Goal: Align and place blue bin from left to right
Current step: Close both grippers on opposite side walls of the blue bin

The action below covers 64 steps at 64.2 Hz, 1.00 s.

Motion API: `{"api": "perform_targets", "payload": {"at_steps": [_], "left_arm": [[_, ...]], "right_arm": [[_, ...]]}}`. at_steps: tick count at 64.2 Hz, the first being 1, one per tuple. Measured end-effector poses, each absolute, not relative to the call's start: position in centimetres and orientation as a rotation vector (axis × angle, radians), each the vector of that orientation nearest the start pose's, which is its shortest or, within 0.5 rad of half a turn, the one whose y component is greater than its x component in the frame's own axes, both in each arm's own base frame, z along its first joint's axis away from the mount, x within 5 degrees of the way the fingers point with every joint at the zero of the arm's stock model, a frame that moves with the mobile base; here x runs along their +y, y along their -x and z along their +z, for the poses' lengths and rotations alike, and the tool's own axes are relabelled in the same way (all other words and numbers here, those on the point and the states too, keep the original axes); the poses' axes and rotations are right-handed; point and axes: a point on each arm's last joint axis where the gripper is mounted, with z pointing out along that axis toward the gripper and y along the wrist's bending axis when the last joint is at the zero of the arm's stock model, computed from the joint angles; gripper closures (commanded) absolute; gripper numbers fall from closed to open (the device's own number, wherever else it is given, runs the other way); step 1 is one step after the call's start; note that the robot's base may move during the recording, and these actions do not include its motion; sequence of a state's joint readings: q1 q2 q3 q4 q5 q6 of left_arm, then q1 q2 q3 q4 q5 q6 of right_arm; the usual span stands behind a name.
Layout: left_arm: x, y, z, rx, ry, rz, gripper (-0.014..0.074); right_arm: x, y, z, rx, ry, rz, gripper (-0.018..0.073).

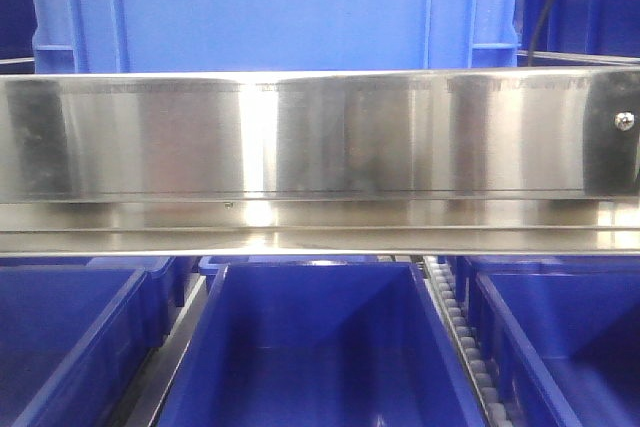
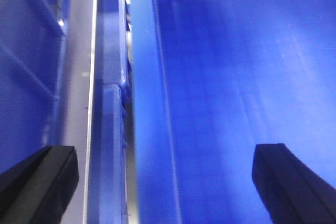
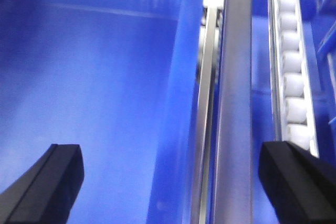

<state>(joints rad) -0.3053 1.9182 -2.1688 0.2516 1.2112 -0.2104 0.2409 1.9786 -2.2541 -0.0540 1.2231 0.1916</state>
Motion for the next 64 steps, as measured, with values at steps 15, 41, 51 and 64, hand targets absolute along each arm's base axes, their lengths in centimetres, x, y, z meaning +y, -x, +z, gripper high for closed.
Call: {"api": "perform_targets", "payload": {"at_steps": [15,41,51,64], "left_arm": [[-10.0,-41.3,40.5,2.425,-0.088,0.059,0.0027],[-9.8,-41.5,40.2,2.440,-0.073,0.025,0.0027],[-9.8,-41.5,40.2,2.440,-0.073,0.023,0.0027],[-9.8,-41.5,40.2,2.440,-0.073,0.023,0.0027]], "right_arm": [[10.5,-43.1,39.2,2.474,0.061,0.168,-0.0001],[10.5,-43.2,39.1,2.470,0.057,0.173,-0.0001],[10.5,-43.2,39.1,2.470,0.057,0.173,-0.0001],[10.5,-43.2,39.1,2.468,0.057,0.174,-0.0001]]}}
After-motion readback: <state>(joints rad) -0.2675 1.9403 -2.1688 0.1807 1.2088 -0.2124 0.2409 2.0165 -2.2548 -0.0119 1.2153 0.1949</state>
